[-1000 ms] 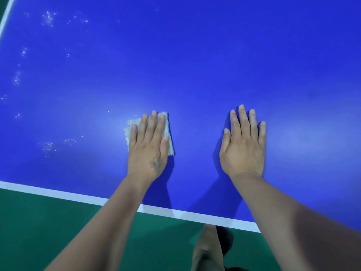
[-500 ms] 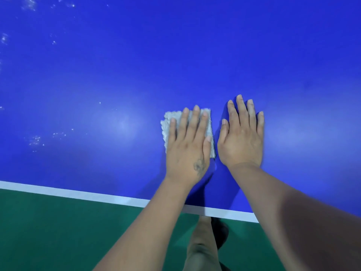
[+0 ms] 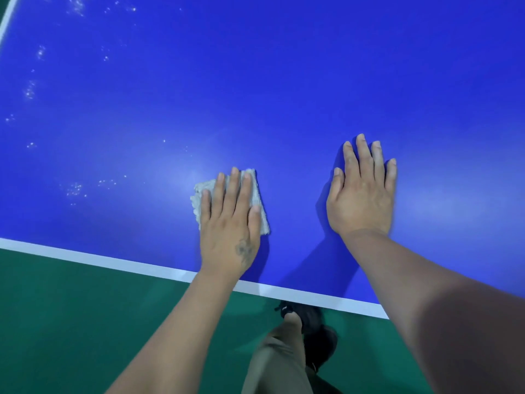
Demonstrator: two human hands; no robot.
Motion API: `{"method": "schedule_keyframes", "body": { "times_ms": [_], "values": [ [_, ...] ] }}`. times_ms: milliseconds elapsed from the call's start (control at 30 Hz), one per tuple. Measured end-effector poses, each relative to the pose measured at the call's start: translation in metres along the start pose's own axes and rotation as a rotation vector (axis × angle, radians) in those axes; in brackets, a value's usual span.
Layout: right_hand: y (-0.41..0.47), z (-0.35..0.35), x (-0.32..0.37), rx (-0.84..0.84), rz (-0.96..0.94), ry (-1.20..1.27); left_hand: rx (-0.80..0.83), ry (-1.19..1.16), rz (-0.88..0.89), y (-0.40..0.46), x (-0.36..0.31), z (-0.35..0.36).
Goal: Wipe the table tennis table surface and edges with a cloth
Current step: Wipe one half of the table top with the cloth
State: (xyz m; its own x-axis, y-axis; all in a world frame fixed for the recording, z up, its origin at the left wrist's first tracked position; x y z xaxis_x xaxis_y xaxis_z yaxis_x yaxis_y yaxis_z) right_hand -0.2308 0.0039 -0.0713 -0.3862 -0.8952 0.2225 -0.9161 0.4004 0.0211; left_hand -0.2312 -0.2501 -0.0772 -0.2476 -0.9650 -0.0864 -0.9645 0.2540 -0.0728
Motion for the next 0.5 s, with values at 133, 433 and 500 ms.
{"method": "schedule_keyframes", "body": {
  "times_ms": [133,433,500],
  "values": [
    [0.001,-0.001,0.001,-0.002,-0.004,0.012,-0.012,-0.068,-0.129,0.021,-0.029,0.005],
    [0.001,-0.001,-0.001,-0.011,0.002,0.029,0.023,-0.074,0.195,-0.058,-0.113,0.008],
    [0.000,-0.001,0.000,-0.018,-0.002,0.036,0.053,-0.071,0.274,-0.079,-0.104,0.006]
  ]
}}
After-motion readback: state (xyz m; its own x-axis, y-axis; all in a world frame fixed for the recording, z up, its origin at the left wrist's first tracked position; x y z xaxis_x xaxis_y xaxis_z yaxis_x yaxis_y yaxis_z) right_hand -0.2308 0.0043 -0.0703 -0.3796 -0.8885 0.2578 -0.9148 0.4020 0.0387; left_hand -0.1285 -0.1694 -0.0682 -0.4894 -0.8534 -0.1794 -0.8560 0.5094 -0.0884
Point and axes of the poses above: each hand's wrist, its own y-axis towards the middle knuckle, its own z-axis out of the palm, x = y × z, the point moved 7 cm from there along y, towards the middle knuckle, and after that the axes turned 5 degrees about y, right-handed, at the moved point
